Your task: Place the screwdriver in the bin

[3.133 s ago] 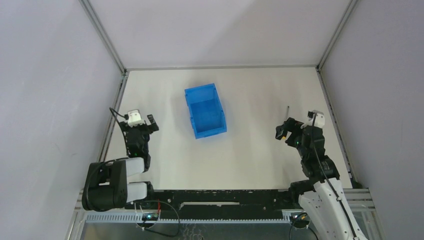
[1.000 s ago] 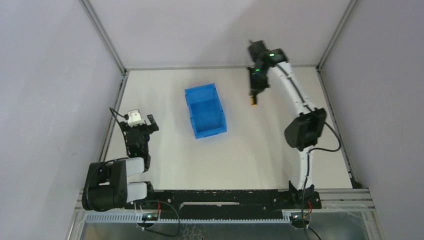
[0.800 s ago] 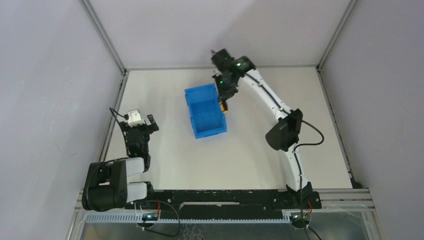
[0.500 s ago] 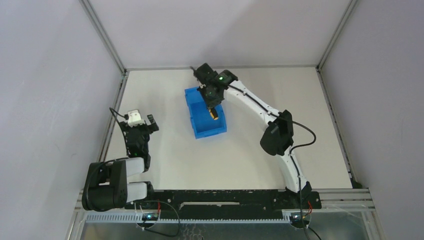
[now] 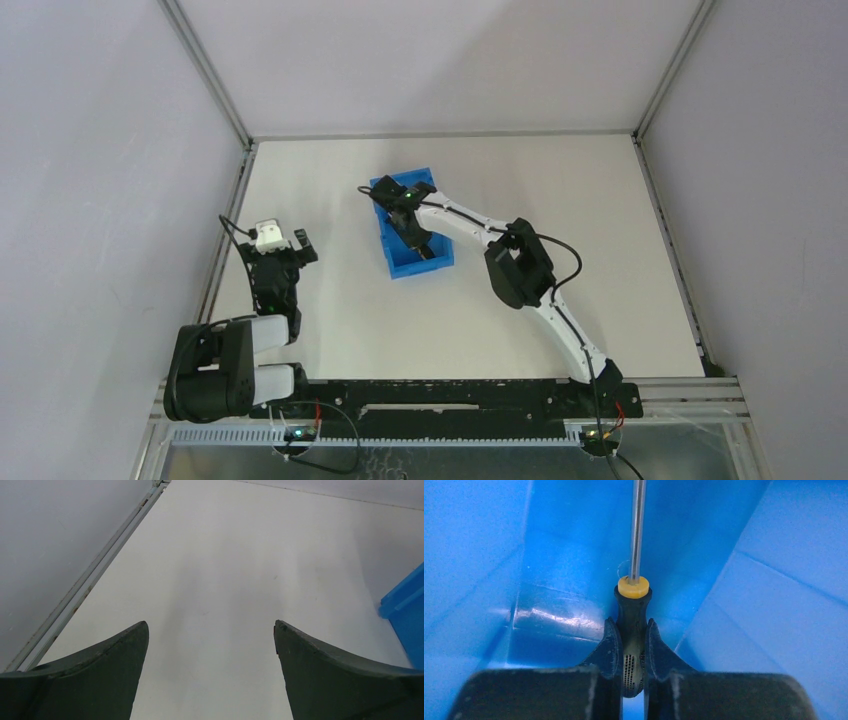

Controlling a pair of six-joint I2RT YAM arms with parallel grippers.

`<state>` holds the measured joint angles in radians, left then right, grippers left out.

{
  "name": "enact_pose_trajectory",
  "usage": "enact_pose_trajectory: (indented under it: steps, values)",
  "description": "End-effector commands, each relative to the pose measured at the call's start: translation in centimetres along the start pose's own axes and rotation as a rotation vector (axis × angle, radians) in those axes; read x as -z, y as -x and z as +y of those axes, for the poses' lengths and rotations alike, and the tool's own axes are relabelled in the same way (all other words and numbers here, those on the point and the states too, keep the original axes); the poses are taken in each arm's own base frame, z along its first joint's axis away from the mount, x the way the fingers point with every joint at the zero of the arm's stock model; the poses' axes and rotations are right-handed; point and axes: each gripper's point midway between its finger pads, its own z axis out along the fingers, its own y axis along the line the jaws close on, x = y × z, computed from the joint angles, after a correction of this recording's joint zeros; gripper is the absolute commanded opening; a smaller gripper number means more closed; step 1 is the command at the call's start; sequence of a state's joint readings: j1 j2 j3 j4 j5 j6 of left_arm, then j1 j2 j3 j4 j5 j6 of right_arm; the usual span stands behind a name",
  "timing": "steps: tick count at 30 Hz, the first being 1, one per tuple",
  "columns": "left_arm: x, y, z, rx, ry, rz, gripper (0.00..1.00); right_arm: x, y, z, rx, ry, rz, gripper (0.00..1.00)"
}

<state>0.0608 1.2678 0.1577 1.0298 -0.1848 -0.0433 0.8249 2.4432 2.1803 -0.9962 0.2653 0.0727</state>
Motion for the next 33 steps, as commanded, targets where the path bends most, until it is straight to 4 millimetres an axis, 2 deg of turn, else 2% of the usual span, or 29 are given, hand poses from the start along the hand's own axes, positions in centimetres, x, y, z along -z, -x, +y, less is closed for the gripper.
enact_pose_trajectory:
  steps: [1,5,8,13,18,20,21,22,25,28,29,33]
  values:
    - [-0.7,2.4,-0.2,-0.005,-0.001,-0.067,1.00,0.5,2.0,-0.1,-0.031,-0.016,-0.078,0.15]
    - [-0.7,2.4,-0.3,-0.005,-0.001,-0.068,1.00,1.4,3.0,-0.1,-0.080,-0.012,-0.111,0.39]
    - [-0.7,2.4,-0.2,-0.005,-0.001,-0.068,1.00,3.5,4.4,-0.4,-0.124,-0.010,-0.170,0.47]
    - [-0.7,2.4,-0.2,-0.005,0.000,-0.067,1.00,8.8,6.6,-1.4,-0.175,0.013,-0.286,0.47]
    - [-0.7,2.4,-0.3,-0.005,-0.001,-0.067,1.00,16.0,7.9,-2.6,-0.202,0.061,-0.432,0.49]
    - [-0.7,2.4,-0.2,-0.005,-0.001,-0.066,1.00,19.7,7.9,-3.4,-0.199,0.089,-0.512,0.64]
    - [-0.7,2.4,-0.2,-0.005,0.000,-0.067,1.00,21.0,7.8,-3.7,-0.197,0.098,-0.544,0.84]
    - [-0.7,2.4,-0.2,-0.005,-0.001,-0.067,1.00,22.2,7.5,-4.2,-0.200,0.098,-0.577,0.97]
    - [-0.7,2.4,-0.2,-0.005,0.000,-0.067,1.00,24.8,6.1,-6.0,-0.215,0.092,-0.652,1.00]
    - [-0.7,2.4,-0.2,-0.005,-0.001,-0.067,1.00,26.6,3.9,-8.4,-0.263,0.076,-0.736,1.00]
    - [-0.7,2.4,-0.2,-0.005,-0.001,-0.067,1.00,26.9,3.1,-9.3,-0.287,0.071,-0.771,1.00]
    - [-0.7,2.4,-0.2,-0.005,0.000,-0.067,1.00,25.3,-2.1,-13.7,-0.434,0.047,-0.801,1.00]
